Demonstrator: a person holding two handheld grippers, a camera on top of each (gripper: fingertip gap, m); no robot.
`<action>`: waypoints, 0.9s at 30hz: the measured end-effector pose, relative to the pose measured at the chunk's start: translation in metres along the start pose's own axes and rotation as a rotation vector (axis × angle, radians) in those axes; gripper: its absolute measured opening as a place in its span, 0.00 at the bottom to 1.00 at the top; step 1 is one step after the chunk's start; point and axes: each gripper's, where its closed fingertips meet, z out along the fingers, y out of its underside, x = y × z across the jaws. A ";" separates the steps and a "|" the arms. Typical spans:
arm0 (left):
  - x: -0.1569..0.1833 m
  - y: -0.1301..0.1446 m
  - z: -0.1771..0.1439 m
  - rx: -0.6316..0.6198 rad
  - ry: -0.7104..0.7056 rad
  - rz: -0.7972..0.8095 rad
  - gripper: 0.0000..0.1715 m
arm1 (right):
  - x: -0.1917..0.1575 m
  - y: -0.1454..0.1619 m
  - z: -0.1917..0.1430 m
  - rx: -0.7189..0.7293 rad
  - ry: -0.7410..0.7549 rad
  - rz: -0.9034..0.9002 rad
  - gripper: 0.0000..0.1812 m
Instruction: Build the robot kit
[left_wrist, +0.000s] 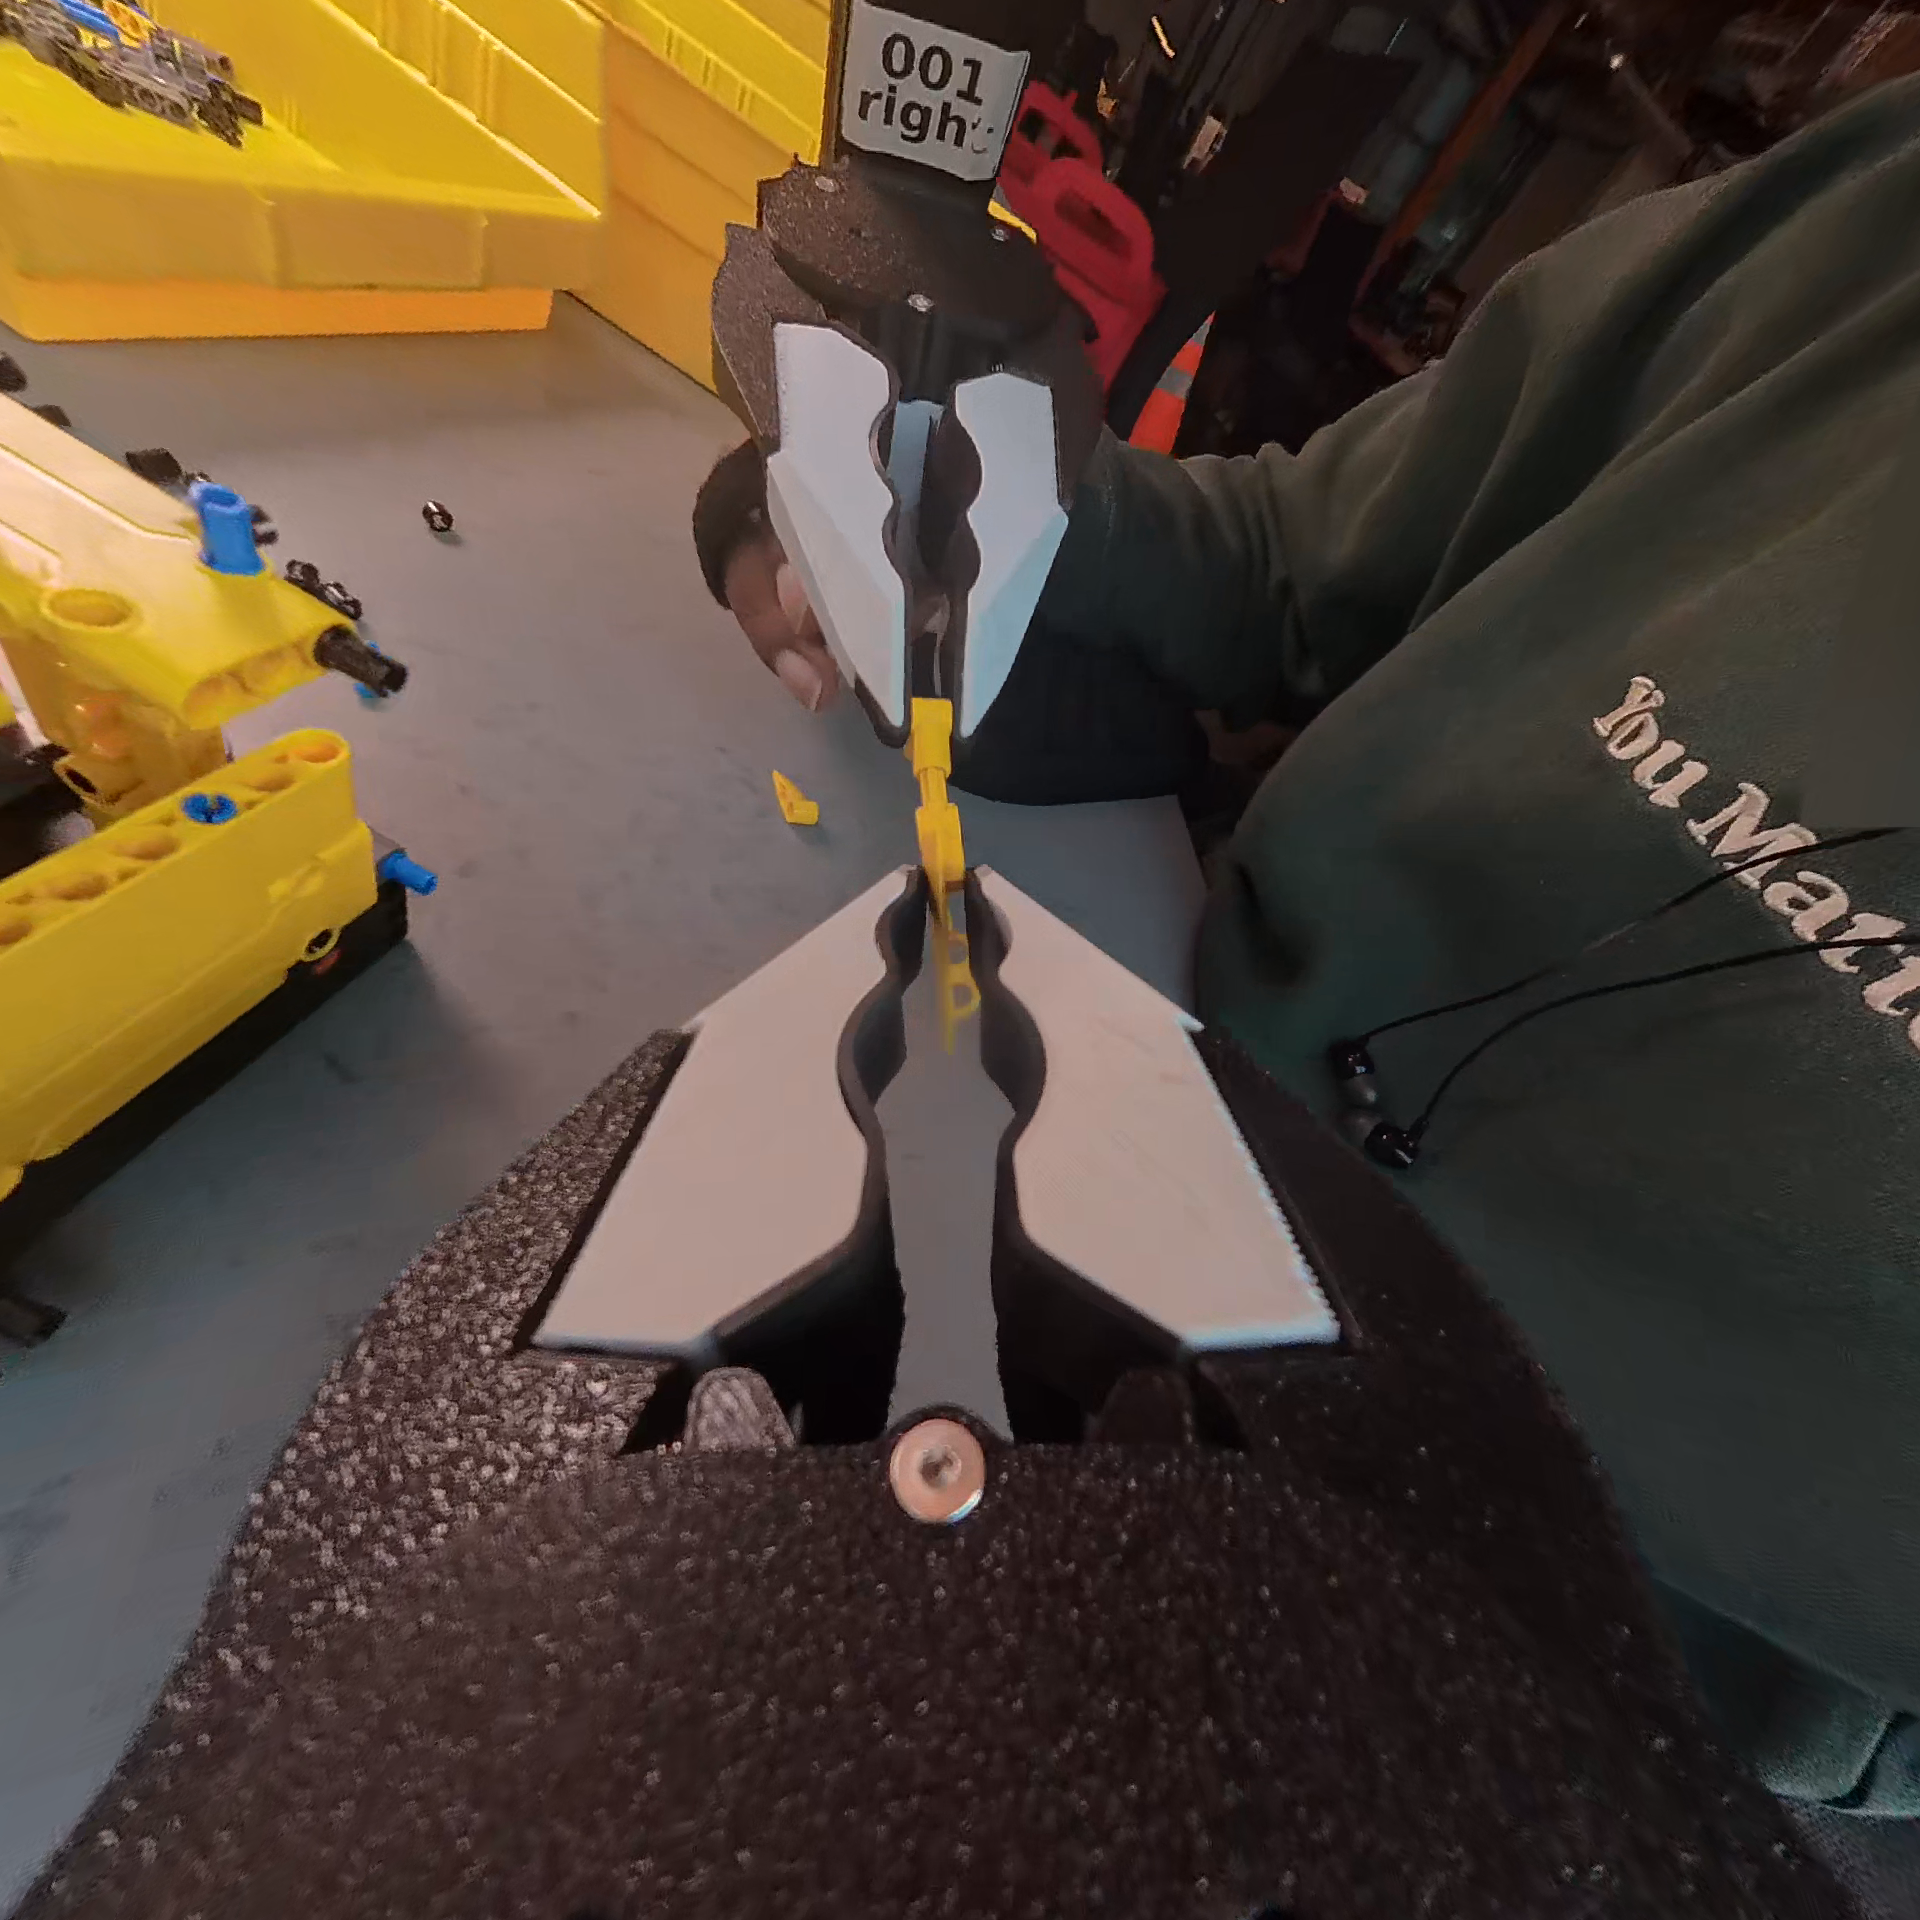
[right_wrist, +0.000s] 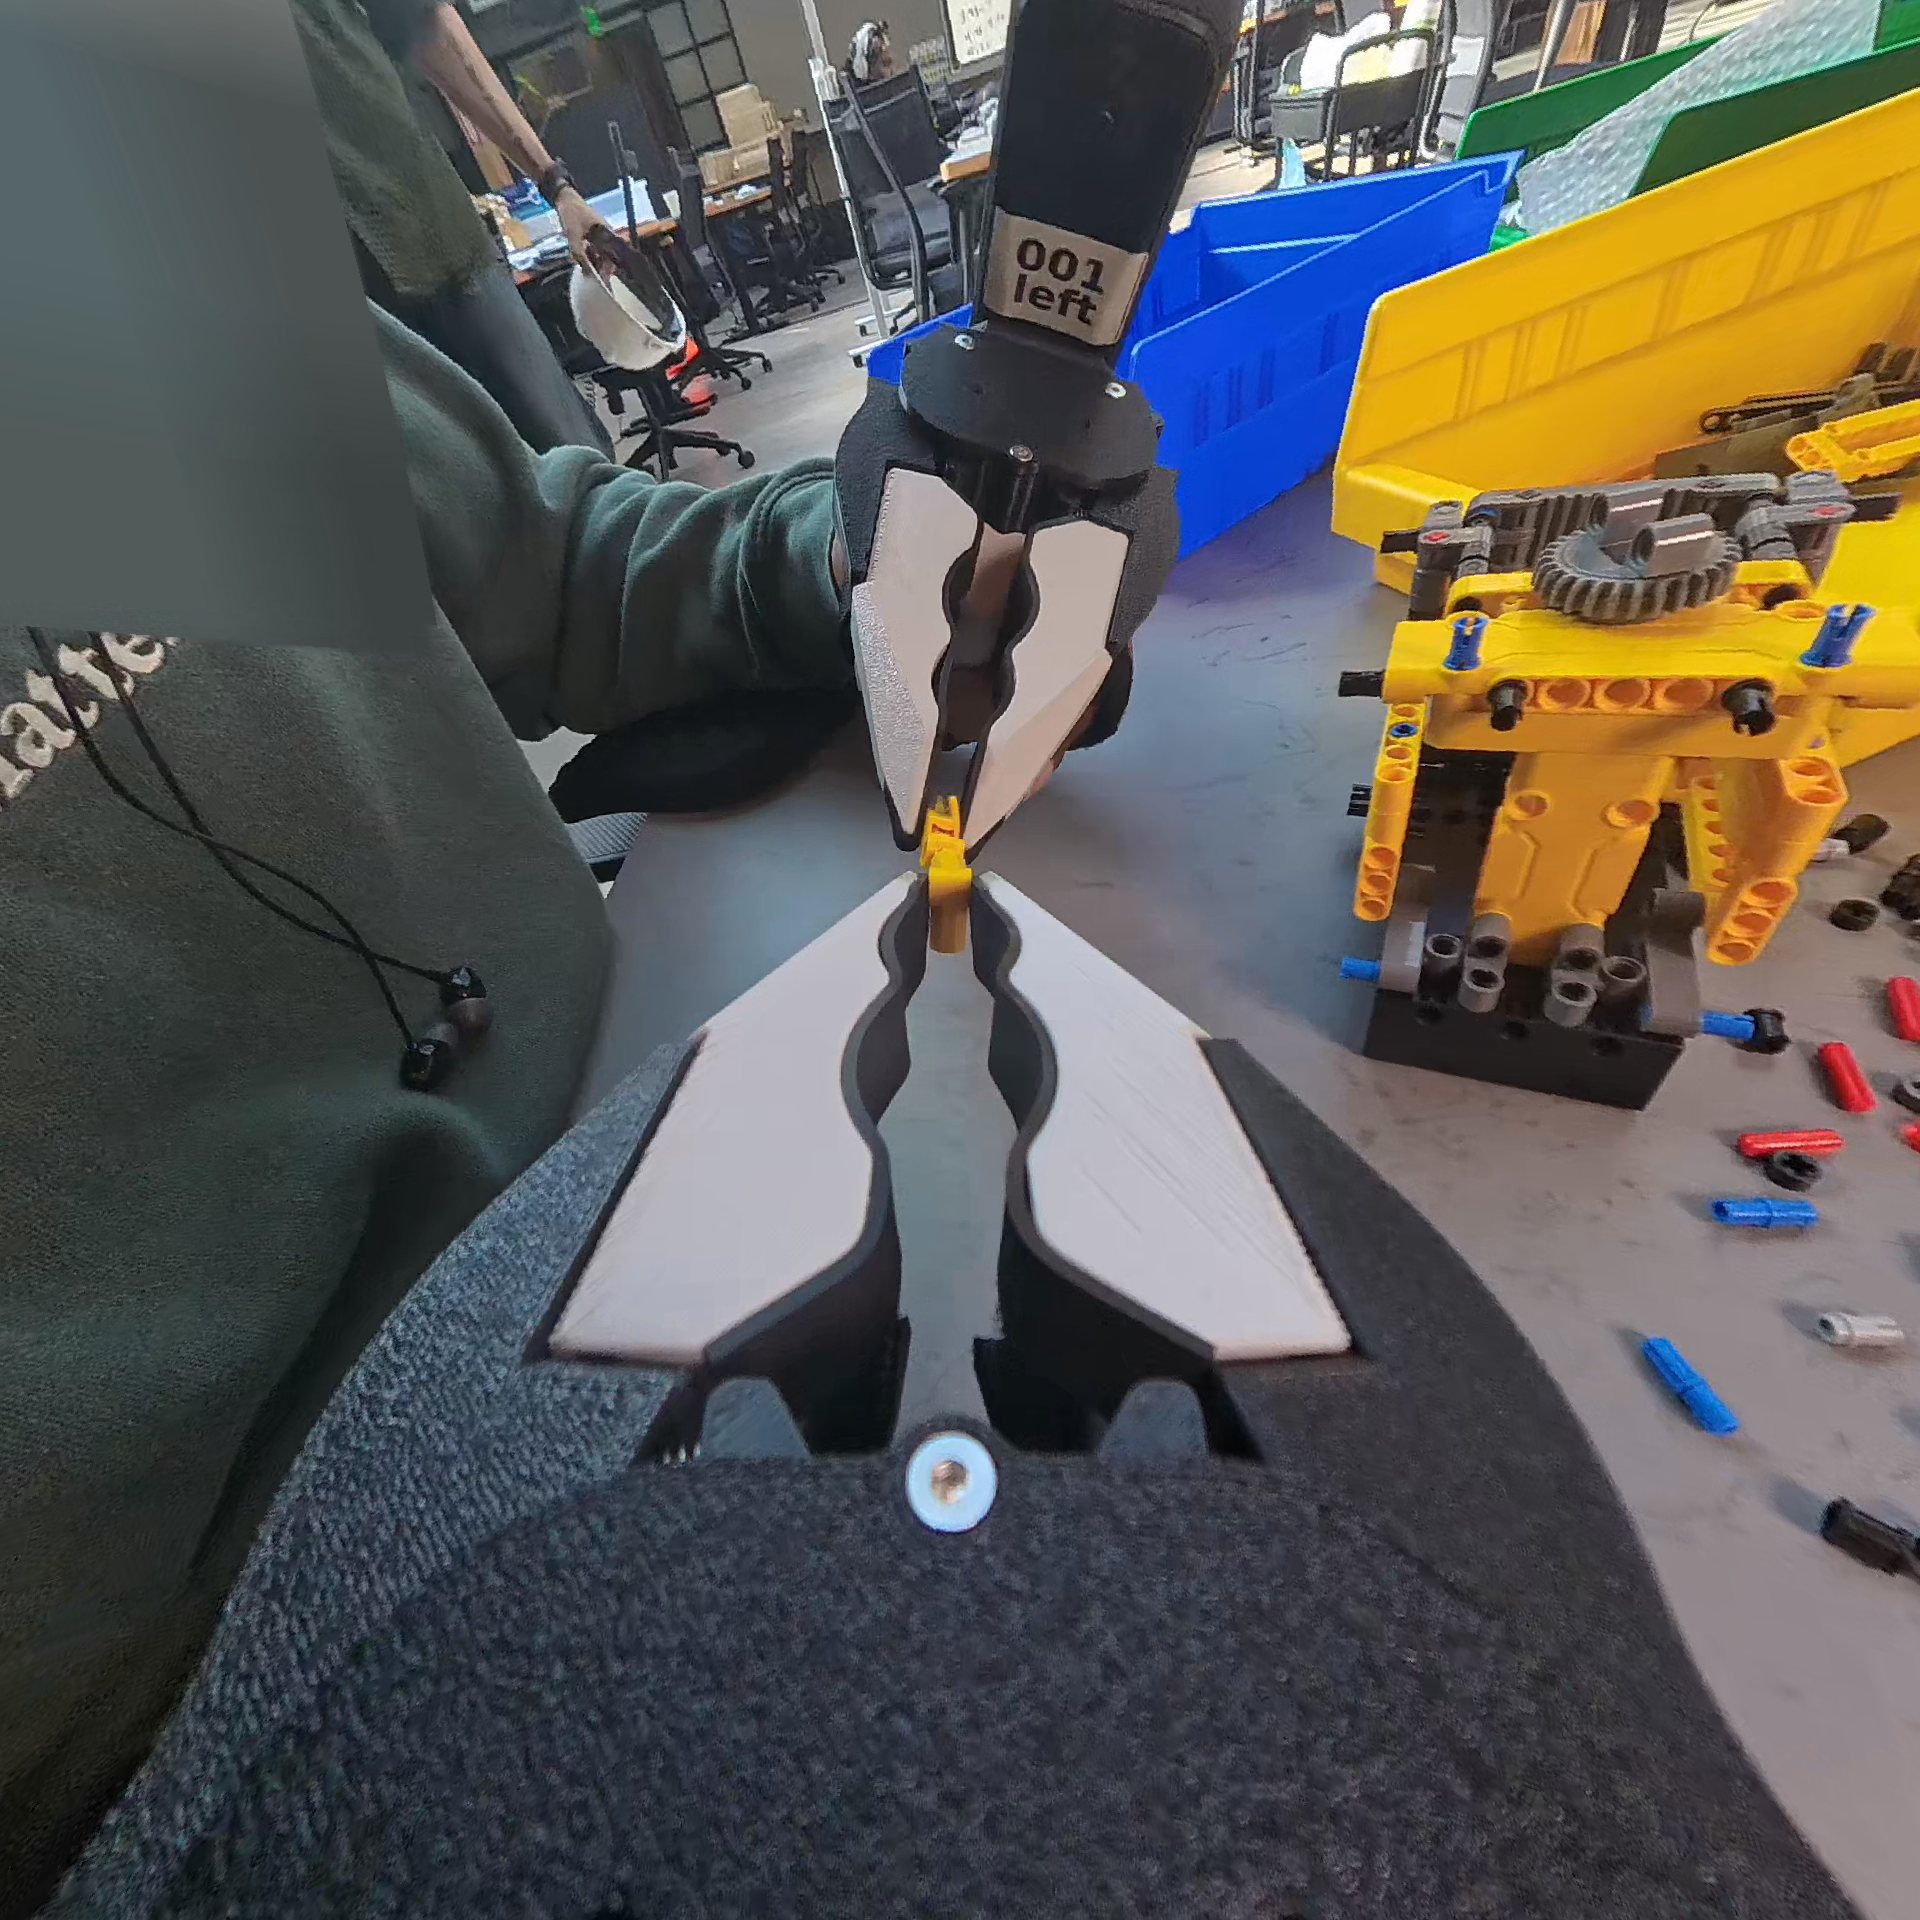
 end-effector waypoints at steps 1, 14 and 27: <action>0.000 -0.001 0.000 0.010 0.018 -0.031 0.04 | 0.000 0.000 0.000 0.001 -0.006 0.012 0.04; 0.008 0.010 0.001 -0.051 0.181 -0.291 0.03 | -0.008 0.017 0.011 -0.130 -0.158 0.224 0.03; -0.003 0.064 0.014 -0.431 -0.066 -0.096 0.03 | -0.010 0.070 0.023 -0.548 -0.097 -0.055 0.03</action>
